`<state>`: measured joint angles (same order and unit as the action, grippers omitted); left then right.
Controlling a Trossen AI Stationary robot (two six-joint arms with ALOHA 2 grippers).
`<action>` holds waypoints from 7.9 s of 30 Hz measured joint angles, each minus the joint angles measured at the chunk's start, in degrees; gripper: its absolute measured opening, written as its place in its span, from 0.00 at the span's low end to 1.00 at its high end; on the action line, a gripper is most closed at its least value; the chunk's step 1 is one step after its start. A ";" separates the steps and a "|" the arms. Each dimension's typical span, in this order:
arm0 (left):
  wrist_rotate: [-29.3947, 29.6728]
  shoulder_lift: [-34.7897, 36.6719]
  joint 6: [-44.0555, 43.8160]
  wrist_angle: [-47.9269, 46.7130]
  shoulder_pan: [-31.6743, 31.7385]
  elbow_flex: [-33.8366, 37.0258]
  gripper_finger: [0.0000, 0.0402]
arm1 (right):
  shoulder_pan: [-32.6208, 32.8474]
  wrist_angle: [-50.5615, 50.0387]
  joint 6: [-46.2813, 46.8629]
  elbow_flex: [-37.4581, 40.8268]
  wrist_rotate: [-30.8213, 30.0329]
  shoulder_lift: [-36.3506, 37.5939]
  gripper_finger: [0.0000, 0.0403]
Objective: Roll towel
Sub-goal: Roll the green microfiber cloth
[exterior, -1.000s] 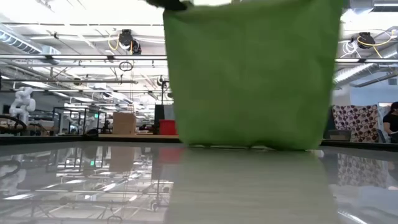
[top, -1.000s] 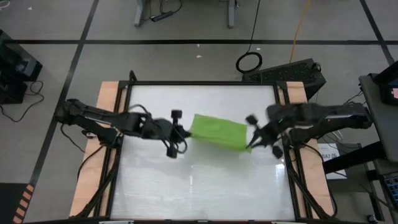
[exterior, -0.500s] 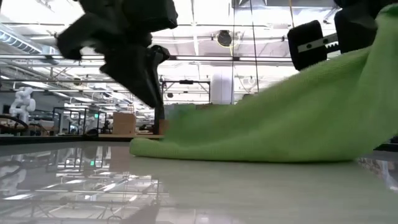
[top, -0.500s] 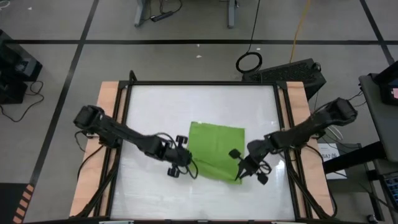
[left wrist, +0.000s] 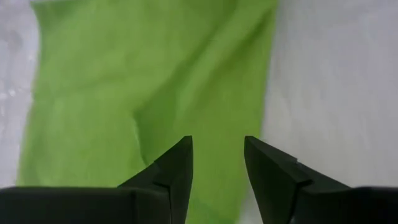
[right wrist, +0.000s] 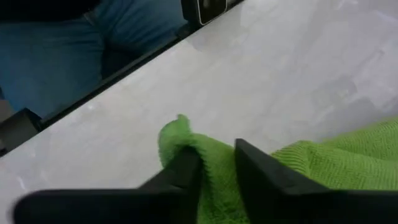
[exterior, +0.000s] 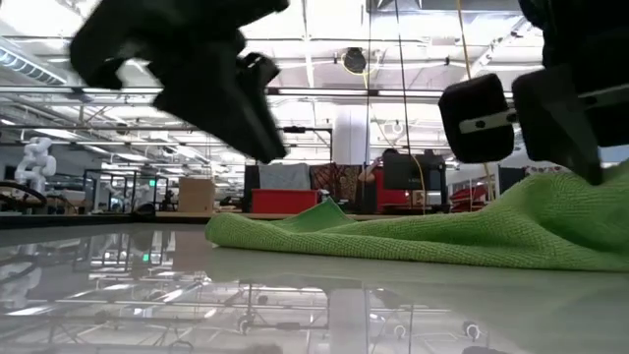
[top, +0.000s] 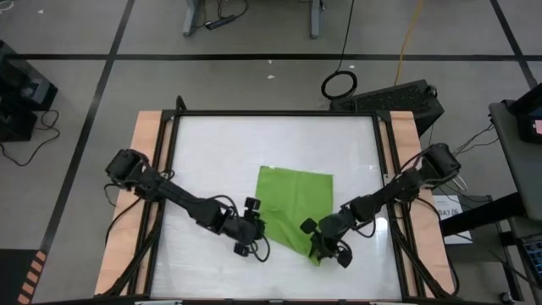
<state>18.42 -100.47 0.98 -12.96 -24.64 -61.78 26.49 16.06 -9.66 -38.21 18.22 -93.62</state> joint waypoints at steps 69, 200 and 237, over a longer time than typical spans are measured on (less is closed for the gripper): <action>14.69 -0.27 14.36 -32.12 7.29 -2.34 0.14 | -23.75 -24.22 28.43 -4.05 -13.99 -0.36 0.32; -9.00 9.90 -8.06 -22.64 7.95 3.37 0.14 | -41.52 -26.72 9.10 -0.25 -15.21 0.35 0.32; -0.02 -3.34 -9.74 -10.42 -11.21 3.34 0.55 | -18.16 -38.06 4.03 1.66 -5.33 21.60 0.50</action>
<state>18.40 -103.81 -8.76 -23.38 -35.86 -58.43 8.33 -22.00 -5.63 -36.56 12.90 -72.03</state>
